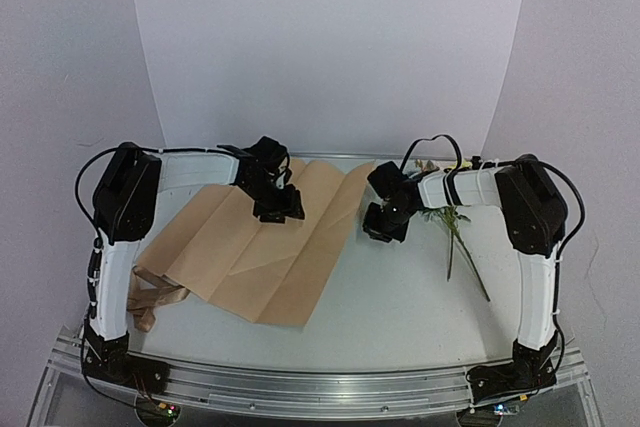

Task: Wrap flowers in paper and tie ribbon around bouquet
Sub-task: Place the flattened wrapping paper at the corner of the board, then pick up the fake flower from the center of the board, then adjust the flattened wrapping paper at the center of the board, then place the fake flower on the flattened wrapping paper.

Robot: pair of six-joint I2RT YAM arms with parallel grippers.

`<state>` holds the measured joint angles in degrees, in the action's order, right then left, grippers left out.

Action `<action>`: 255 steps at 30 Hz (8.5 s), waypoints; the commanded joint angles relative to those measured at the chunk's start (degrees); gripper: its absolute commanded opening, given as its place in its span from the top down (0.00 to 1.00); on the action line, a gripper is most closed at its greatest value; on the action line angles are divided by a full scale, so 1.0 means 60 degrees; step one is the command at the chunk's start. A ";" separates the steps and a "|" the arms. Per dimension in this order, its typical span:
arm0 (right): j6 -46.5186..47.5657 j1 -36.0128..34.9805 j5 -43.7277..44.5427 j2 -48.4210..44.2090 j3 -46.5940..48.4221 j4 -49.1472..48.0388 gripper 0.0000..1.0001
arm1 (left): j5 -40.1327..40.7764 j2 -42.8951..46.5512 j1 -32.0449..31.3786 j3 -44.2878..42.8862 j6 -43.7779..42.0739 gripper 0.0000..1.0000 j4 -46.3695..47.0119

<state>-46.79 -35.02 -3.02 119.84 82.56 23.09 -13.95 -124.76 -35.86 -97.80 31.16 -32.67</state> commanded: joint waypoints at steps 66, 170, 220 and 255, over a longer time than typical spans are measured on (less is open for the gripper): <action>-0.0676 0.1664 0.1000 -0.2223 -0.1945 0.1702 0.60 | -0.2410 -0.1465 -0.0898 -0.1281 0.0269 0.43 0.1833; 0.2725 0.0585 0.2233 -0.6630 -0.1194 0.3367 1.00 | -0.0398 -0.1827 -0.2374 -0.1307 -0.0131 0.49 -0.0013; 0.1271 -0.1561 0.1341 0.1269 0.2621 0.1758 1.00 | 0.1849 0.1555 -0.0524 0.3197 -0.0358 0.52 0.0227; 0.2290 -0.1202 0.1845 0.2266 0.5784 0.2364 1.00 | 0.0932 -0.0041 -0.0352 0.1277 -0.0814 0.52 0.0177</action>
<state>-35.26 -42.15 7.97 127.60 111.59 38.08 -7.52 -123.12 -38.13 -88.29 27.18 -31.00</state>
